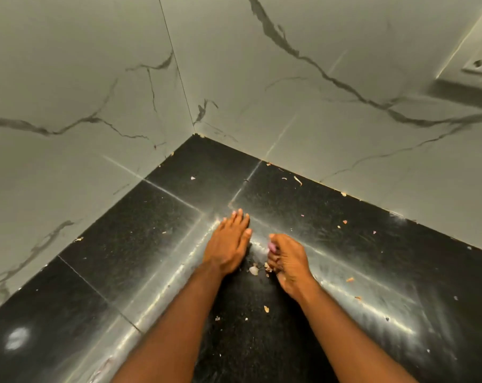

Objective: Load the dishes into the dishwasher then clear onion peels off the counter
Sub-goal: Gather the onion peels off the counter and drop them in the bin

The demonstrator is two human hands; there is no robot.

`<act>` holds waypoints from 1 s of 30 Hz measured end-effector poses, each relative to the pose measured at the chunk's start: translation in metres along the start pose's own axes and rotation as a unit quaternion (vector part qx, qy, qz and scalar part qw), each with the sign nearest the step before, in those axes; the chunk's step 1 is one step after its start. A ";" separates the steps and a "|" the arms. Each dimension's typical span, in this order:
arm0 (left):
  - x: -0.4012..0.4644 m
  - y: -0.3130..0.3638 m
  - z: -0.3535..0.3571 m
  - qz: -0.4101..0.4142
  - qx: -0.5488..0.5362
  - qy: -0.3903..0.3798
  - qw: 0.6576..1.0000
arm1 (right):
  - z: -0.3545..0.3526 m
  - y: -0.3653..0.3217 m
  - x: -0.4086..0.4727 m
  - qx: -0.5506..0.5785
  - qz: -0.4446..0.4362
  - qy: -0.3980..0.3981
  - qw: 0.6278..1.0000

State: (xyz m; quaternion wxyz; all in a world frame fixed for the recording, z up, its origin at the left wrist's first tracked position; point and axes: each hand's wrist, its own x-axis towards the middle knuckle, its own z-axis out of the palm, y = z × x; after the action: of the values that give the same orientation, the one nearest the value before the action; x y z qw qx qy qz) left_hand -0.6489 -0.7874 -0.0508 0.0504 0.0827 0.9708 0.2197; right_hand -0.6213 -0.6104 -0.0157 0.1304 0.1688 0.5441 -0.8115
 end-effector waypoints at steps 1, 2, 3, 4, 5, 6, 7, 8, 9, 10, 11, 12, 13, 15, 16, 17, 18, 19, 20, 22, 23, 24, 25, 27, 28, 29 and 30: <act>-0.011 0.007 0.001 0.014 0.011 -0.006 1.000 | -0.007 -0.004 -0.008 0.103 0.048 -0.001 0.993; -0.020 0.011 0.003 0.029 0.028 -0.017 0.999 | -0.016 -0.004 -0.017 0.180 0.077 -0.005 0.981; -0.029 0.014 0.006 0.046 0.049 -0.028 0.997 | -0.025 -0.003 -0.025 0.244 0.098 -0.012 0.965; -0.040 0.018 0.009 0.064 0.067 -0.035 0.995 | -0.034 -0.002 -0.035 0.295 0.110 -0.021 0.949; -0.050 0.022 0.012 0.078 0.073 -0.042 0.993 | -0.041 0.001 -0.043 0.334 0.123 -0.028 0.934; -0.059 0.026 0.014 0.090 0.076 -0.043 0.992 | -0.047 0.002 -0.051 0.356 0.134 -0.029 0.925; -0.067 0.029 0.015 0.100 0.077 -0.045 0.991 | -0.051 0.001 -0.056 0.367 0.142 -0.028 0.919; -0.074 0.031 0.019 0.108 0.079 -0.044 0.990 | -0.053 0.000 -0.058 0.371 0.146 -0.025 0.917; -0.082 0.034 0.022 0.118 0.079 -0.044 0.989 | -0.055 -0.002 -0.061 0.375 0.147 -0.023 0.915; -0.088 0.035 0.025 0.128 0.079 -0.046 0.988 | -0.054 -0.005 -0.064 0.379 0.147 -0.023 0.914; -0.095 0.037 0.028 0.139 0.081 -0.048 0.986 | -0.053 -0.008 -0.069 0.380 0.148 -0.024 0.913; -0.100 0.038 0.031 0.146 0.076 -0.052 0.985 | -0.051 -0.011 -0.073 0.378 0.149 -0.024 0.913; -0.104 0.041 0.033 0.145 0.064 -0.056 0.986 | -0.048 -0.013 -0.077 0.375 0.149 -0.024 0.915; -0.108 0.053 0.024 0.133 0.031 -0.056 0.989 | -0.044 -0.014 -0.083 0.362 0.147 -0.029 0.920; -0.107 0.058 0.019 0.118 0.015 -0.049 0.992 | -0.043 -0.014 -0.086 0.356 0.142 -0.028 0.923; -0.104 0.064 0.015 0.105 0.010 -0.038 0.994 | -0.043 -0.015 -0.088 0.354 0.138 -0.028 0.925; -0.101 0.068 0.013 0.101 0.014 -0.027 0.994 | -0.044 -0.015 -0.089 0.354 0.134 -0.025 0.925; -0.100 0.074 0.012 0.111 0.027 -0.017 0.993 | -0.045 -0.016 -0.092 0.356 0.131 -0.022 0.925; -0.098 0.077 0.017 0.130 0.041 -0.018 0.991 | -0.046 -0.017 -0.094 0.360 0.128 -0.019 0.924; -0.099 0.082 0.030 0.148 0.088 -0.047 0.984 | -0.049 -0.019 -0.101 0.374 0.124 -0.022 0.919; -0.101 0.083 0.034 0.135 0.106 -0.063 0.983 | -0.051 -0.020 -0.104 0.382 0.124 -0.026 0.915; -0.102 0.084 0.039 0.117 0.111 -0.072 0.984 | -0.054 -0.021 -0.107 0.388 0.124 -0.028 0.913; -0.105 0.085 0.040 0.103 0.111 -0.071 0.986 | -0.056 -0.021 -0.109 0.392 0.121 -0.029 0.912; -0.111 0.089 0.037 0.090 0.127 -0.062 0.986 | -0.062 -0.021 -0.113 0.393 0.111 -0.023 0.913; -0.116 0.092 0.036 0.087 0.132 -0.058 0.986 | -0.065 -0.021 -0.115 0.393 0.106 -0.018 0.913; -0.121 0.094 0.032 0.084 0.135 -0.053 0.986 | -0.066 -0.021 -0.116 0.395 0.103 -0.014 0.913; -0.126 0.094 0.030 0.077 0.133 -0.047 0.987 | -0.068 -0.022 -0.116 0.399 0.101 -0.010 0.911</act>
State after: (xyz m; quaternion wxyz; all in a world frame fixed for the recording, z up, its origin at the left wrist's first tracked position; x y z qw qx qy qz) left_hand -0.5086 -0.7138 -0.0289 0.0673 0.1736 0.9786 0.0879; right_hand -0.5156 -0.5362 0.0269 0.1392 0.2528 0.1541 -0.9450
